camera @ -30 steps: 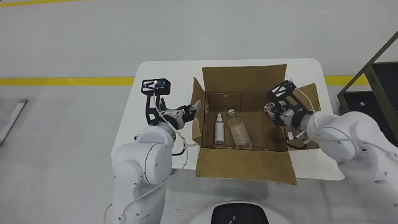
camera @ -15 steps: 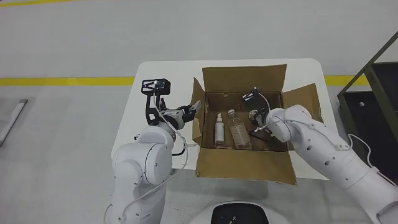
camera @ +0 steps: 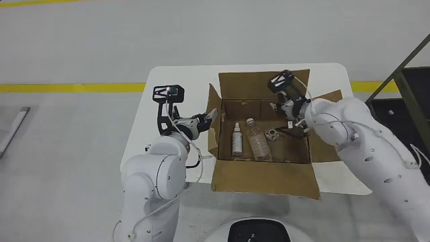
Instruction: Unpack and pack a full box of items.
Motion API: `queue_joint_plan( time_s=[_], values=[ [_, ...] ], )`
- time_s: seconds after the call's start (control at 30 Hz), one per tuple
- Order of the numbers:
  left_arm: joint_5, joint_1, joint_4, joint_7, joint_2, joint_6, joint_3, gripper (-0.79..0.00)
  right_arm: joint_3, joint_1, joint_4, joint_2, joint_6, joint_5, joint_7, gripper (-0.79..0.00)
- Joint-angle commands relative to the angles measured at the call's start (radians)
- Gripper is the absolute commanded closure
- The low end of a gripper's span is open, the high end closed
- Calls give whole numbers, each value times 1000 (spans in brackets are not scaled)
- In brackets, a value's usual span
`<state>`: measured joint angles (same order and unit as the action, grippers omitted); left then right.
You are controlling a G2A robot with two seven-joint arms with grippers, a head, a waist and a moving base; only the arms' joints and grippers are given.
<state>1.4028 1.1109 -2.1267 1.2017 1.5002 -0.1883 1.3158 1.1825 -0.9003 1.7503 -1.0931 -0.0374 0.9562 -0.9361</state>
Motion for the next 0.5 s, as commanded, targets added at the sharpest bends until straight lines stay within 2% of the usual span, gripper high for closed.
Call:
queue_joint_plan(
  time_s=[0.0,0.03,0.07,0.17,0.27,0.33,0.47],
  values=[
    [0,0,0,0,0,0,0,-785,153,-88,122,22,-22,17,23,-71],
    [0,0,0,0,0,0,0,-785,239,-137,165,33,-32,28,44,-12],
    [0,0,0,0,0,0,0,-785,314,-189,197,42,-49,31,63,0],
    [0,0,0,0,0,0,0,-785,561,-354,216,57,-56,22,154,0],
    [0,0,0,0,0,0,0,-785,717,-463,148,57,-36,-59,224,0],
    [0,0,0,0,0,0,0,-785,786,-523,65,54,-25,-132,248,0],
    [0,0,0,0,0,0,0,-785,811,-556,-113,47,-37,-319,218,0]
  ],
)
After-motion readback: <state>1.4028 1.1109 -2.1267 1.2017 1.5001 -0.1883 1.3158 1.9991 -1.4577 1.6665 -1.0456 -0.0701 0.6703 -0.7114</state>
